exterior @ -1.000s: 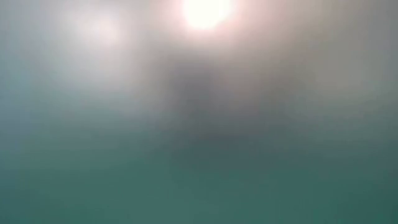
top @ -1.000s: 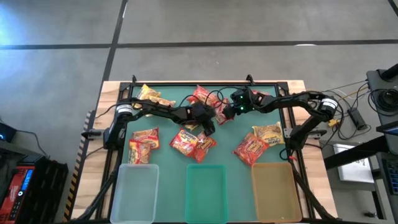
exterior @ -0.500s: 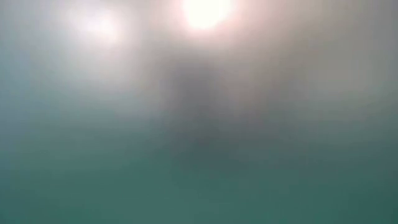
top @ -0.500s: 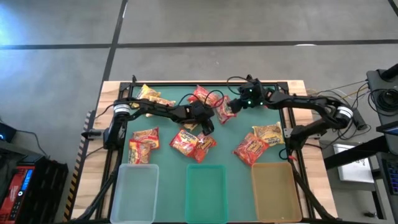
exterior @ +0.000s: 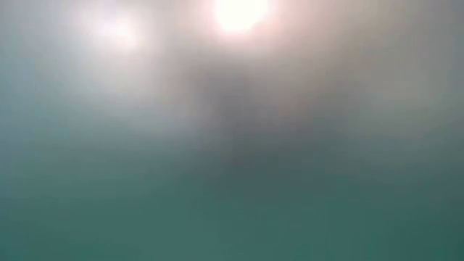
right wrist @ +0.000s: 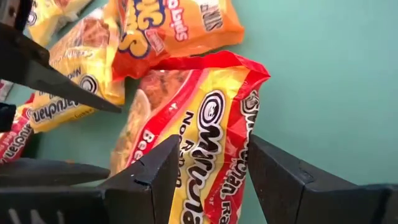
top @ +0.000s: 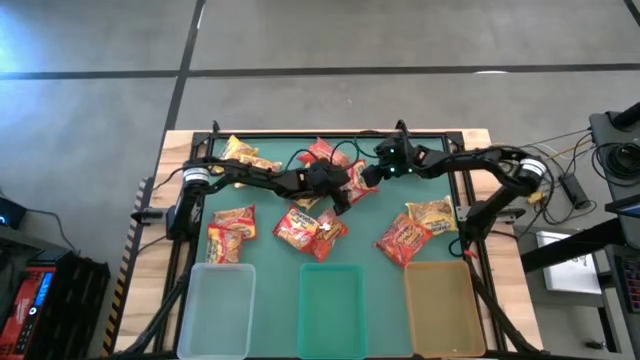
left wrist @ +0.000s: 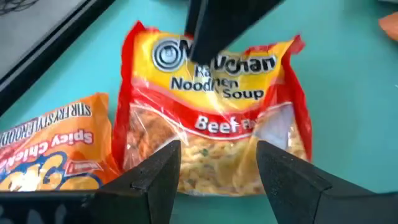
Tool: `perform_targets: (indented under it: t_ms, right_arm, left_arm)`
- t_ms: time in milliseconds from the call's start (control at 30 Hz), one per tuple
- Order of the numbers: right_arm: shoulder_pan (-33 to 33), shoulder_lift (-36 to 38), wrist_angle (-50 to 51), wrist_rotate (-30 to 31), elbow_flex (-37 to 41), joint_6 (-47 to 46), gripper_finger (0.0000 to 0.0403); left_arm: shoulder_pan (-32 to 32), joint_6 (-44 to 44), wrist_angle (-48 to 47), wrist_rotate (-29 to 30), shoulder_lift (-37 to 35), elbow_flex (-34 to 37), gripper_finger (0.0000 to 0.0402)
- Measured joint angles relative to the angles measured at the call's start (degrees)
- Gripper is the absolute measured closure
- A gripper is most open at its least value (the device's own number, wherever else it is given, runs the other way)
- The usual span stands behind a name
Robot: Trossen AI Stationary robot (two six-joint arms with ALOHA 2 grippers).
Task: Sort Maruchan noodles
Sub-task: Put the red noodle pack into the orange bin
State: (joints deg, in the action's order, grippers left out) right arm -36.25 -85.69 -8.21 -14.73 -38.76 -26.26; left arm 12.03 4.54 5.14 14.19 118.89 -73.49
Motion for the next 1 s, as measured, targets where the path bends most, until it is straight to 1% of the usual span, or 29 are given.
perform_targets:
  t_ms: [133,267,367,500,567,633,667,867,1000]
  right_arm:
    - [0.0,-1.1,-1.1,-0.7,-0.1,-0.2,0.0229]
    - [-0.1,-0.7,-1.0,-0.5,-0.1,-0.2,0.0229]
    - [-0.1,0.6,0.7,-0.9,-0.1,-0.2,0.0229]
    - [-1.6,2.8,5.4,-1.4,-0.2,0.0,0.0227]
    - [-2.4,3.1,6.4,-3.5,-0.2,-0.5,0.0219]
    - [-2.9,3.1,6.1,-7.3,-0.2,-1.6,0.0208]
    - [-2.9,2.9,6.1,-8.3,-0.2,-2.3,0.0201]
    - [-2.7,0.5,4.3,-8.2,-0.2,-2.8,0.0169]
    - [-2.4,-1.9,0.0,-8.3,-0.2,-3.2,0.0158]
  left_arm:
    - [0.1,0.8,1.3,0.0,1.5,0.9,0.0208]
    - [0.1,2.7,3.5,0.1,3.2,1.3,0.0208]
    - [0.1,3.8,3.6,0.2,3.4,2.1,0.0208]
    - [0.1,4.4,3.7,0.1,3.4,3.1,0.0208]
    - [0.0,4.6,3.3,0.1,3.4,3.3,0.0208]
    - [0.0,4.8,3.3,0.1,3.5,3.3,0.0208]
    - [0.0,4.8,3.3,0.1,3.5,3.4,0.0208]
    - [0.0,5.0,3.4,0.0,3.5,3.5,0.0208]
    - [0.0,5.1,3.4,0.0,3.5,3.6,0.0208]
